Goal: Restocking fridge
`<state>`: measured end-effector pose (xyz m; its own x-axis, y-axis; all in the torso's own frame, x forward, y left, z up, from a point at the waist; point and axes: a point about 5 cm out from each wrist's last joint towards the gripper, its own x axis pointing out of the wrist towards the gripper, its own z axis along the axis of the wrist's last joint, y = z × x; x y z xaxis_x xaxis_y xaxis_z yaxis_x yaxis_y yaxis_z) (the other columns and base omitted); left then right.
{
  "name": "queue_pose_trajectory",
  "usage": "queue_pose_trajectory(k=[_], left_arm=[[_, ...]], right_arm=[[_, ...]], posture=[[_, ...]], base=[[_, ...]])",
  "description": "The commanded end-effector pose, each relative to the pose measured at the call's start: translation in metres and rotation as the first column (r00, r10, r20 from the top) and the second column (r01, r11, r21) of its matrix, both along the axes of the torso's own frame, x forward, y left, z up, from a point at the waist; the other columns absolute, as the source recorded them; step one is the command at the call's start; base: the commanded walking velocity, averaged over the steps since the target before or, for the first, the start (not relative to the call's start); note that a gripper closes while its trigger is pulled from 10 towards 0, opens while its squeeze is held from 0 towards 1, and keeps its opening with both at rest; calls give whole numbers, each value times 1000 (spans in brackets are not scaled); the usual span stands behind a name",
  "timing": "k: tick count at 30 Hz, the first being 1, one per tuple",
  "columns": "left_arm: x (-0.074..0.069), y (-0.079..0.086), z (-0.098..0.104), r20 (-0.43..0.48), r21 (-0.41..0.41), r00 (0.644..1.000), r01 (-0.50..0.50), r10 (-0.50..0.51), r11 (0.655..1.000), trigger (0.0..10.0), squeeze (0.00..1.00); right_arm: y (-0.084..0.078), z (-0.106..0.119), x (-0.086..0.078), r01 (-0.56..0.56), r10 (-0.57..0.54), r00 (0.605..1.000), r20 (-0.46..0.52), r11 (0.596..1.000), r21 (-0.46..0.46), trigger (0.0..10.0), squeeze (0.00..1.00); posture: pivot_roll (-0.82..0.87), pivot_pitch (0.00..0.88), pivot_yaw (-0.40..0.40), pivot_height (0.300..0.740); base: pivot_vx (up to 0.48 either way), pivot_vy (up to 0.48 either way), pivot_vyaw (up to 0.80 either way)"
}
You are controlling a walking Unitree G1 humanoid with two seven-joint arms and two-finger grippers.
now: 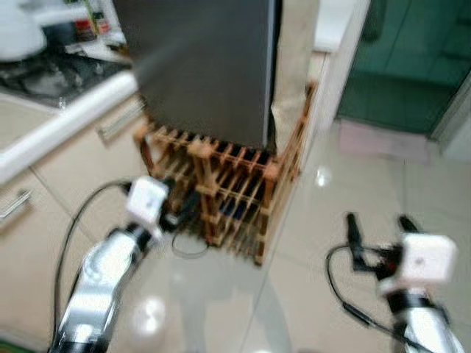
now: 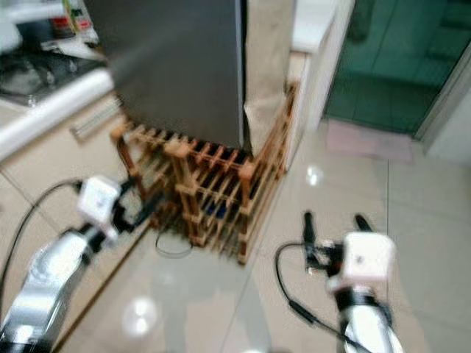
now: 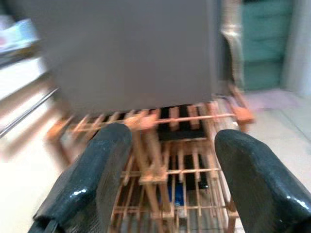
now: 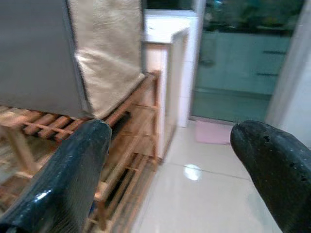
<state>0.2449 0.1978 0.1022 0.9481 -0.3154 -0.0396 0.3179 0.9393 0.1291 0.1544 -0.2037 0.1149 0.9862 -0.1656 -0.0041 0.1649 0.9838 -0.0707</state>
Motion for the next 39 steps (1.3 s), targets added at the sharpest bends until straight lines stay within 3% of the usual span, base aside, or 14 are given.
queue_pose_trajectory(k=[1,3,7,12,18,31,33,35,39], left_arm=[[-4,-4,-1,-76,-102,994,-81,74,991,10000,0],[-5,-8,-8,-170,-202,976,-171,137,964,10000,0],[6,-20,-6,-77,-135,995,-78,68,988,10000,0],[7,-29,1,-29,-95,999,22,-25,995,10000,0],[7,-34,4,16,-126,994,107,-106,986,10000,0],[2,-26,2,68,-116,988,145,-138,983,10000,0],[-2,-30,4,84,-108,983,172,-163,979,10000,0],[5,-45,12,105,-99,976,202,-192,974,10000,0],[7,-49,15,120,-91,969,226,-215,970,10000,0]], right_arm=[[-5,5,-7,46,-46,998,31,999,-14,10000,0],[-7,1,-8,80,-79,997,24,996,-38,10000,0],[-7,-4,-1,105,-104,994,17,993,-47,10000,0],[-5,-6,2,119,-118,993,21,992,-37,10000,0],[-6,-4,4,120,-119,993,27,991,-53,10000,0],[-2,-5,25,84,-80,996,49,994,-70,10000,0],[0,-5,27,75,-71,996,52,995,-70,10000,0],[2,-6,29,61,-57,997,55,995,-79,10000,0],[1,-7,31,65,-61,997,51,995,-76,10000,0]], posture=[[-213,0,74,740],[-212,0,73,740],[-205,0,66,740],[-205,0,68,740],[-206,0,71,740],[-193,0,69,740],[-193,0,69,740],[-194,0,70,740],[-194,0,71,740]], base=[[0,0,0],[0,0,0],[0,0,0],[0,0,0],[84,0,0],[436,0,0],[450,0,0],[444,0,0],[435,0,0]])
